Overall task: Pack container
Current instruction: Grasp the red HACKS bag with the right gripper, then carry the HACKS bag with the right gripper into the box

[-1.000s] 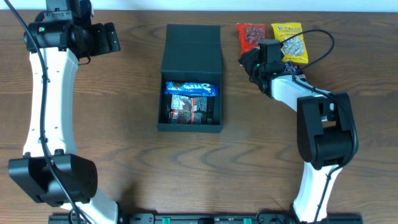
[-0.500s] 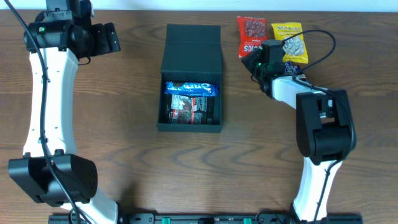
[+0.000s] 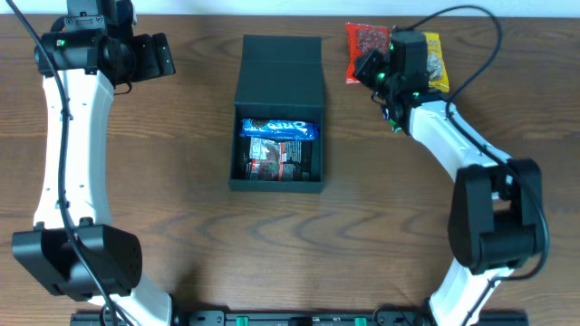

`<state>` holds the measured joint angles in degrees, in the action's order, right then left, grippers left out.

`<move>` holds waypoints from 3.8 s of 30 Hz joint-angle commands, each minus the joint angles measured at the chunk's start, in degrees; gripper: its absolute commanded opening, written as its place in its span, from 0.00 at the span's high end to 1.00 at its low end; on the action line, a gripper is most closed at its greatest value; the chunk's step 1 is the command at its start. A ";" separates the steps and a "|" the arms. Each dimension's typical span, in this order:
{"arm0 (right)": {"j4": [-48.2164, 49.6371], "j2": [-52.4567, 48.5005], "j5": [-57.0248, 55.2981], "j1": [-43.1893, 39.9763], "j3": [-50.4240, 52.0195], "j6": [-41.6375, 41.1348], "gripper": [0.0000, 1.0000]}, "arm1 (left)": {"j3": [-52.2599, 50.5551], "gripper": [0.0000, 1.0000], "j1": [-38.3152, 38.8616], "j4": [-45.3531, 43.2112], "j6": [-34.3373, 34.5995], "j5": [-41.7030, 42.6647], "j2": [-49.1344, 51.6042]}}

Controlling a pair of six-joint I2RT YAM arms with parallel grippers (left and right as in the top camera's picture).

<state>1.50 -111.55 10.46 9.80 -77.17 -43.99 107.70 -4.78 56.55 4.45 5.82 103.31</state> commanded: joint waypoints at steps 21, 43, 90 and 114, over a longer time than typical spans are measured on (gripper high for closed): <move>0.96 -13.35 2.10 -5.44 -0.61 -16.87 0.34 | 0.24 0.05 -0.09 -0.72 -0.66 0.20 0.20; 13.11 -26.53 0.50 -5.77 -8.15 -24.52 0.99 | 0.24 0.05 -0.09 -0.94 -0.66 0.17 0.20; -37.13 9.90 56.43 2.01 -17.31 42.40 0.99 | 0.24 0.05 -0.20 -1.97 -3.91 0.15 0.20; -63.93 8.83 50.16 11.78 -17.16 80.24 0.99 | 0.24 0.05 -0.20 -1.77 -4.74 0.46 0.20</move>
<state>-61.63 -102.63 59.22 21.34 -93.19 30.65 107.70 -4.80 54.54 0.97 5.85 103.31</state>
